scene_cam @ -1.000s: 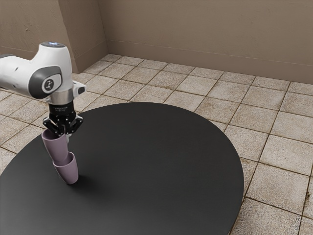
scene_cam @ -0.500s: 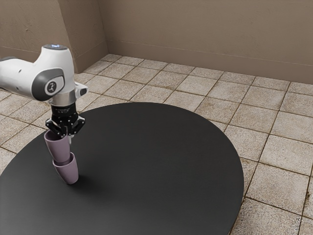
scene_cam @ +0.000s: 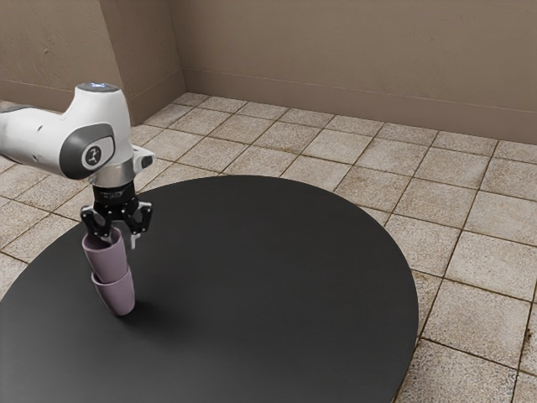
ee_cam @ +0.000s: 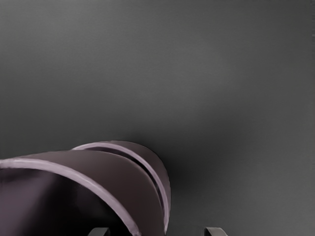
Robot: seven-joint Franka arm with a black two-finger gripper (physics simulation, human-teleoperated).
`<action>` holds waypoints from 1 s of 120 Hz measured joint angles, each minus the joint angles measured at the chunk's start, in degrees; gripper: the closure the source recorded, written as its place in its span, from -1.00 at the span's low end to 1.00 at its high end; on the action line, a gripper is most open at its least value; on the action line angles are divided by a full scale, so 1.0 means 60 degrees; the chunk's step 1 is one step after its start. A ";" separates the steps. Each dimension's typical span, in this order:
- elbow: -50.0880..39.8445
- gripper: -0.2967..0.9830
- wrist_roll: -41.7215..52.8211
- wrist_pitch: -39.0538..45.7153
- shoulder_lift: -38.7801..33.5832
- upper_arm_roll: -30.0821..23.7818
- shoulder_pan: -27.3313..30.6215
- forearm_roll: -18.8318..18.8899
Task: Place the right cup onto the left cup
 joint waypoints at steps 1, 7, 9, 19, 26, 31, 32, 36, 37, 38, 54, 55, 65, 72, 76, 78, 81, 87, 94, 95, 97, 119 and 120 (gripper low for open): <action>0.0000 0.08 0.0001 0.0003 0.0000 0.0000 0.0001 -0.0001; -0.0004 -0.04 0.0008 0.0016 -0.0001 0.0007 0.0004 -0.0006; -0.0006 -0.08 0.0010 0.0020 -0.0002 0.0009 0.0006 -0.0007; -0.0014 -0.22 0.0021 0.0034 -0.0009 0.0013 0.0020 -0.0011; -0.0017 -0.29 0.0028 0.0042 -0.0014 0.0014 0.0028 -0.0012; -0.0017 -0.33 0.0032 0.0046 -0.0015 0.0014 0.0031 -0.0013; -0.0017 -0.34 0.0033 0.0046 -0.0015 0.0014 0.0032 -0.0013; -0.0018 -0.36 0.0037 0.0049 -0.0016 0.0014 0.0033 -0.0014; -0.0018 -0.37 0.0038 0.0049 -0.0016 0.0014 0.0032 -0.0014; -0.0016 -0.37 0.0039 0.0050 -0.0016 0.0014 0.0032 -0.0014; 0.0053 -0.44 0.0069 0.0013 -0.0066 0.0014 0.0005 -0.0014; 0.0070 -0.44 0.0074 0.0008 -0.0073 0.0014 0.0001 -0.0012; 0.0358 -0.47 0.0202 -0.0099 -0.0155 0.0014 -0.0052 0.0001; 0.0919 -0.48 0.0454 -0.0387 -0.0237 0.0005 -0.0115 0.0017; 0.1193 -0.48 0.0659 -0.0537 -0.0264 -0.0023 -0.0159 0.0027; 0.1321 -0.49 0.0779 -0.0606 -0.0281 -0.0044 -0.0183 0.0031; 0.1519 -0.49 0.0978 -0.0700 -0.0297 -0.0071 -0.0237 0.0030; 0.1924 -0.49 0.1429 -0.0901 -0.0319 -0.0251 -0.0303 0.0022; 0.2382 -0.50 0.1925 -0.1146 -0.0316 -0.0668 -0.0354 -0.0079; 0.2439 -0.50 0.1992 -0.1177 -0.0315 -0.0723 -0.0378 -0.0099; 0.2530 -0.50 0.2125 -0.1235 -0.0314 -0.0833 -0.0429 -0.0135; 0.4524 -0.51 0.3411 -0.2019 -0.0096 -0.1974 -0.0882 -0.0339; 0.4649 -0.51 0.3463 -0.2067 -0.0061 -0.2001 -0.0900 -0.0343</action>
